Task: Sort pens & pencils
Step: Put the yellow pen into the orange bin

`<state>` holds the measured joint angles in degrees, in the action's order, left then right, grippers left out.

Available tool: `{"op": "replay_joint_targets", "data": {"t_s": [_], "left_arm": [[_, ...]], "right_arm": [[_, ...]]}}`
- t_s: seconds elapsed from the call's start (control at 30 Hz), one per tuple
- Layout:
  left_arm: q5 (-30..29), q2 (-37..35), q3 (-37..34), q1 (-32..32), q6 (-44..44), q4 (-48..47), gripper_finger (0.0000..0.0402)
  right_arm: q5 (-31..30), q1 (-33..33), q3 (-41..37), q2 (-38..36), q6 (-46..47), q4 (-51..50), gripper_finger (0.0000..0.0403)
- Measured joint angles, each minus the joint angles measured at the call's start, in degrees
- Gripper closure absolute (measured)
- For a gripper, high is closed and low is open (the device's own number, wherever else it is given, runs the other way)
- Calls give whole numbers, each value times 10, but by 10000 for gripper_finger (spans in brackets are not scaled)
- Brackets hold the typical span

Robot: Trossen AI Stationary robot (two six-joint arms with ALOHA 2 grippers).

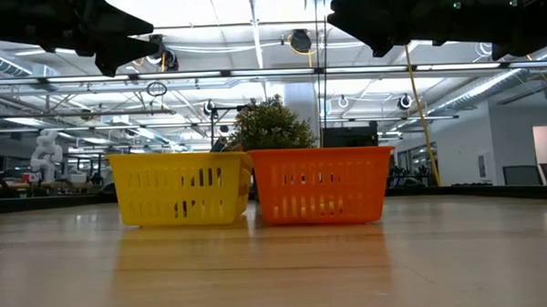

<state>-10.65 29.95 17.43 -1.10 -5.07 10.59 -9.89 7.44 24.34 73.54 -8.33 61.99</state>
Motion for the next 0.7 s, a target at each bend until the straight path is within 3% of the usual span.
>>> {"op": "replay_joint_targets", "data": {"t_s": [0.17, 0.33, 0.47, 0.7], "left_arm": [[3, 0, 0, 0, -29, -1, 163], [76, 21, 0, -17, -119, 4, 163], [80, 70, 17, -52, -127, -8, 163], [77, 188, 96, -142, -193, -173, 163]], "right_arm": [[0, 0, 0, 0, 1, -10, 248], [0, 0, 0, 0, 1, -10, 248], [0, 0, 0, 0, 1, -10, 248], [1, 0, 0, 0, 1, -10, 248]]}}
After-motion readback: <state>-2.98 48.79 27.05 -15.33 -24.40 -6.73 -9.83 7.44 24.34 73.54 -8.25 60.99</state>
